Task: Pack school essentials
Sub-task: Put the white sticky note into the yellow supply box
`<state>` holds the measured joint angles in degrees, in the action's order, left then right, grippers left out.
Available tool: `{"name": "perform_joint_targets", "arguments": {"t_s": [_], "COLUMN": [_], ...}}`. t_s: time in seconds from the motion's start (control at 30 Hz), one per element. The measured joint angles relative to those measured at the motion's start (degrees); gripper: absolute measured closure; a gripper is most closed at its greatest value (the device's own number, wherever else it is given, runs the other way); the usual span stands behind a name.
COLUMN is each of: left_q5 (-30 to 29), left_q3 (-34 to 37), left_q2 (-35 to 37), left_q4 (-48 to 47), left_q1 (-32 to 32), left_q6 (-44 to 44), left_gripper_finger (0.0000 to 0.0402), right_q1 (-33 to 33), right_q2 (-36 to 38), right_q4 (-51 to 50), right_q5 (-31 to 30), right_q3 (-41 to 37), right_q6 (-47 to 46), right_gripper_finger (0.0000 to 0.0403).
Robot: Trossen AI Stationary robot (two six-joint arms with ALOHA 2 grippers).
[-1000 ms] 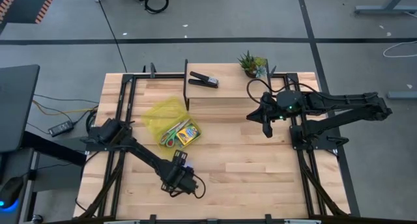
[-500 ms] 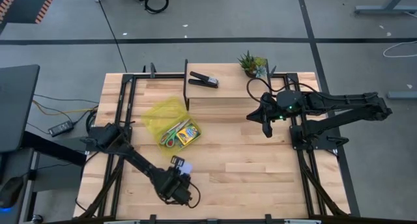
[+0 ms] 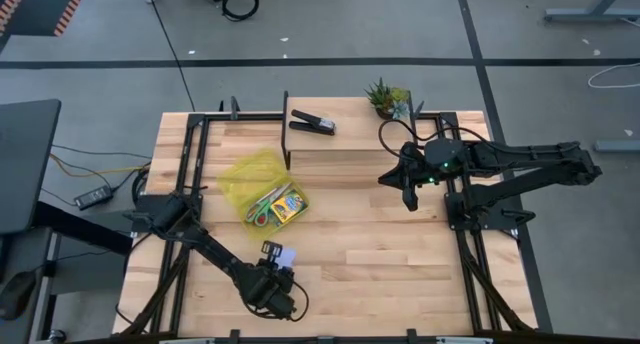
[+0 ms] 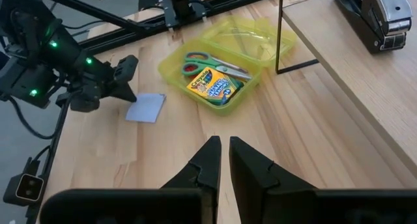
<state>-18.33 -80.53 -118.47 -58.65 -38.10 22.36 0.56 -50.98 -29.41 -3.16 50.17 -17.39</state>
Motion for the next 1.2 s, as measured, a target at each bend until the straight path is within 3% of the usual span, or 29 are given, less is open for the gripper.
{"name": "perform_joint_targets", "arguments": {"t_s": [0.3, 0.57, 0.8, 0.97, 1.2], "left_q5": [-2.9, -6.5, -7.1, -2.5, -3.0], "left_q3": [-6.4, -10.5, -11.6, -8.6, -6.2], "left_q2": [0.1, 0.3, 0.5, 0.4, 0.5], "left_q4": [-5.2, -15.9, -11.5, -8.5, -7.0], "left_q1": [0.1, 0.5, 1.4, 1.9, 2.4], "left_q6": [1.4, 8.8, 9.0, 10.9, 8.5], "left_gripper_finger": [0.0401, 0.0401, 0.0398, 0.0347, 0.0235], "right_q1": [0.0, 0.0, 0.0, 0.0, 0.0], "right_q2": [0.0, 0.0, 0.0, 0.0, 0.0], "right_q4": [0.0, 0.0, 0.1, 0.8, 0.9], "right_q5": [0.0, 0.0, 0.0, 0.0, 0.0], "right_q3": [0.0, 0.0, 0.0, 0.0, 0.0], "right_q6": [0.7, 1.5, 2.5, 2.6, 2.6], "right_gripper_finger": [0.0364, 0.0364, 0.0364, 0.0364, 0.0364]}}
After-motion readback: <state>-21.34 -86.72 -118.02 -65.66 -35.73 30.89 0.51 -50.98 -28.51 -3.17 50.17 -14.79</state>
